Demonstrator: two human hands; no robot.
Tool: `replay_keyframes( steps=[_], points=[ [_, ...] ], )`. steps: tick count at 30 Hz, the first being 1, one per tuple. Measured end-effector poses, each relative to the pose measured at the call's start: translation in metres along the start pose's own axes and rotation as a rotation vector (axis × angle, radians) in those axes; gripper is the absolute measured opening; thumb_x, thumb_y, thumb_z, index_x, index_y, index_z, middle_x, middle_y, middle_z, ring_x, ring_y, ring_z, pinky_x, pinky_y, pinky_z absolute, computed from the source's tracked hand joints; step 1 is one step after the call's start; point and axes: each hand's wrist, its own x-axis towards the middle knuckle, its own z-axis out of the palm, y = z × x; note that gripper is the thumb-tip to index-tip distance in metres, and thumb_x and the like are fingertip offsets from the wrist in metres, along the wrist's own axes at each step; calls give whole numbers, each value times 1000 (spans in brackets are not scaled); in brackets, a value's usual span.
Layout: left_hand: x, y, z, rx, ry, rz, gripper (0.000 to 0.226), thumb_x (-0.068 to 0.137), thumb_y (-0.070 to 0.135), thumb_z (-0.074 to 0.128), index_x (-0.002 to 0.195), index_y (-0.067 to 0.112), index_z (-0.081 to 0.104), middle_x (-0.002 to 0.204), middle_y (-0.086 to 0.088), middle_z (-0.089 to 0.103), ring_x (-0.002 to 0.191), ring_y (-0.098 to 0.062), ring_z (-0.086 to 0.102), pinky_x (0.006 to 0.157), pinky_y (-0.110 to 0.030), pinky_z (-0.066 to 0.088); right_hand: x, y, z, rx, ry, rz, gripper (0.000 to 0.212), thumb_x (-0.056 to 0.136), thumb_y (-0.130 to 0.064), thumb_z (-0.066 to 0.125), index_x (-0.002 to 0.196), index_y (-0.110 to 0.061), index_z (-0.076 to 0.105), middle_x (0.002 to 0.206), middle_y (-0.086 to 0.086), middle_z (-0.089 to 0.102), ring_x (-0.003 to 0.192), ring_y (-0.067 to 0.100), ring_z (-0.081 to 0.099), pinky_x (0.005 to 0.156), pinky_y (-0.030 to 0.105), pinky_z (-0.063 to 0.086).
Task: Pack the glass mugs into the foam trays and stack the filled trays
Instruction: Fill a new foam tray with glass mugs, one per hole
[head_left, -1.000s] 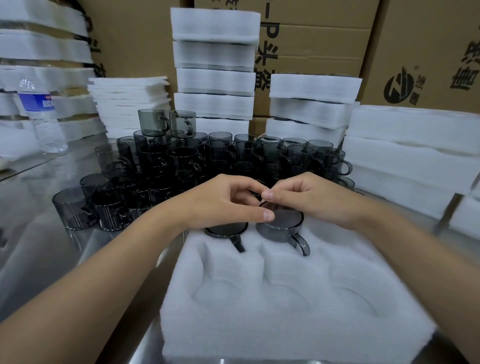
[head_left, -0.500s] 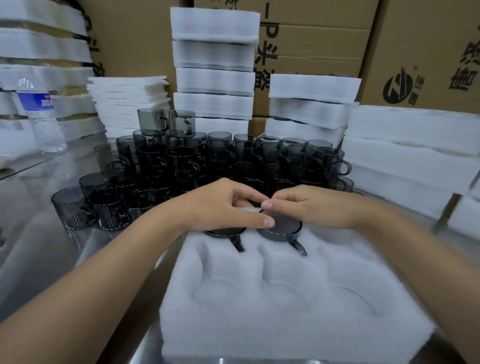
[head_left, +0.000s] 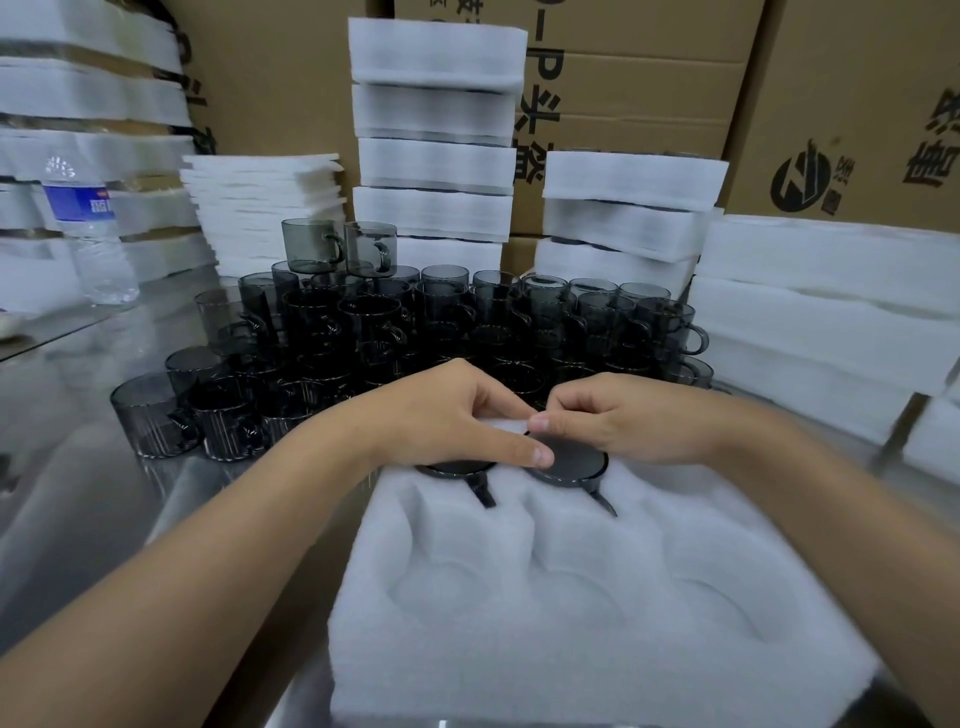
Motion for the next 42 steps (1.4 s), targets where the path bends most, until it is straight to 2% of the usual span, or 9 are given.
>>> replay_keyframes(
  steps=[8,16,28,31,34,36,39,42],
  points=[
    [-1,1,0,4,2,1,27,77,43,74,104,37,72,97,11,74,96,-9,68,96,-41,50,1,0,0,-7,4,-23,39,87,-55,52,70,-20,54,58,-15,41,57,5,36,55,23,31],
    [0,1,0,-7,-1,5,28,76,43,74,104,37,72,97,10,74,96,-11,68,96,-42,50,1,0,0,-10,7,-35,36,90,-51,52,69,-22,53,53,-17,40,55,3,35,51,17,30],
    [0,1,0,-3,11,20,29,77,44,74,104,37,72,98,9,74,95,-12,68,96,-43,50,1,2,1,13,10,-26,38,88,-54,53,71,-19,55,59,-15,43,59,5,38,58,26,33],
    [0,1,1,-2,19,31,30,75,46,74,104,37,72,98,9,74,96,-13,68,96,-43,50,0,2,1,13,16,-20,39,85,-58,53,70,-22,55,58,-16,43,57,4,38,57,24,33],
    [0,1,1,13,39,30,33,72,50,72,103,39,72,98,9,74,96,-12,68,95,-42,50,0,2,1,36,22,-2,48,71,-73,49,65,-26,52,57,-17,42,56,4,37,58,25,32],
    [-1,0,3,51,67,38,29,75,48,73,103,39,72,95,13,73,94,-7,68,92,-39,52,1,3,1,37,21,0,49,67,-77,47,65,-28,52,56,-17,42,56,4,37,58,26,32],
    [0,0,2,175,165,75,24,78,45,72,100,37,73,90,20,72,86,5,65,83,-28,54,0,5,2,34,19,-16,48,71,-76,47,65,-29,51,54,-17,41,53,3,36,56,27,31],
    [6,4,-15,349,437,137,24,81,43,68,103,32,72,96,19,71,91,6,63,83,-26,52,-1,4,2,22,31,-7,54,65,-81,43,64,-27,47,54,-17,41,52,3,35,56,26,31]
  ],
)
